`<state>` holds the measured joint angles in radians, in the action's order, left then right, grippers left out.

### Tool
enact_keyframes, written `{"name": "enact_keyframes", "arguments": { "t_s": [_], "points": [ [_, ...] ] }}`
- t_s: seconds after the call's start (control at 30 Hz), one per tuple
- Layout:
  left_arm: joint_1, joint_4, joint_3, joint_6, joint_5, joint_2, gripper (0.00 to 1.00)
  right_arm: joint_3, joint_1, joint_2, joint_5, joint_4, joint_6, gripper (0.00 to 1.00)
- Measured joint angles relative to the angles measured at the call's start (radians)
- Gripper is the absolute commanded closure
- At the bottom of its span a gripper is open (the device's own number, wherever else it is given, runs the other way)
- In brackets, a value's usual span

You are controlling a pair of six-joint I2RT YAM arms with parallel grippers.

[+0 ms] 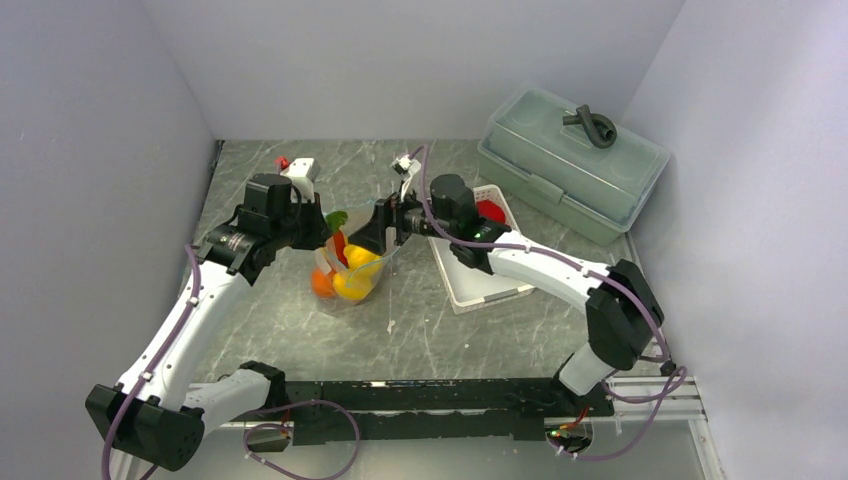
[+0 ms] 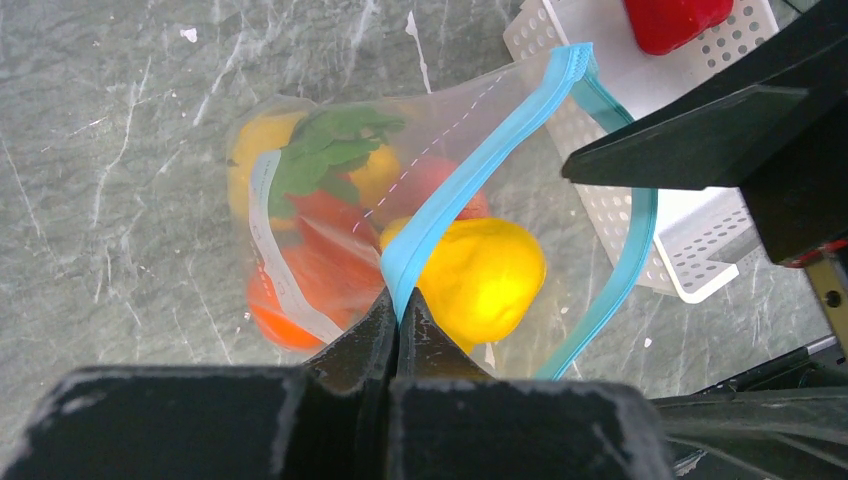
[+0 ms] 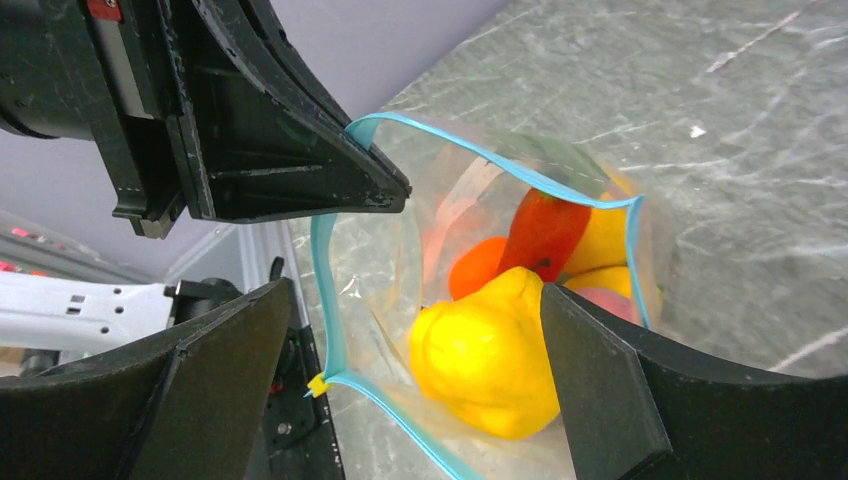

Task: Place the food in the zip-top bag and seal the zipper
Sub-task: Pick up the fake vegetable from the bin.

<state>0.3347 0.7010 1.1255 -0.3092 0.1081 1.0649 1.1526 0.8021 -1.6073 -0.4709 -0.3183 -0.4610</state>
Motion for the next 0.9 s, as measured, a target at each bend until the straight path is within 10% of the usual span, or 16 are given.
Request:
{"name": "enact_keyframes", "arguments": {
  "t_s": [0.9],
  "points": [
    [0.000,0.000,0.000,0.000,0.000,0.000,1.00,0.109,-0.148,0.218,0.655,0.699,0.159,0.01]
  ]
}}
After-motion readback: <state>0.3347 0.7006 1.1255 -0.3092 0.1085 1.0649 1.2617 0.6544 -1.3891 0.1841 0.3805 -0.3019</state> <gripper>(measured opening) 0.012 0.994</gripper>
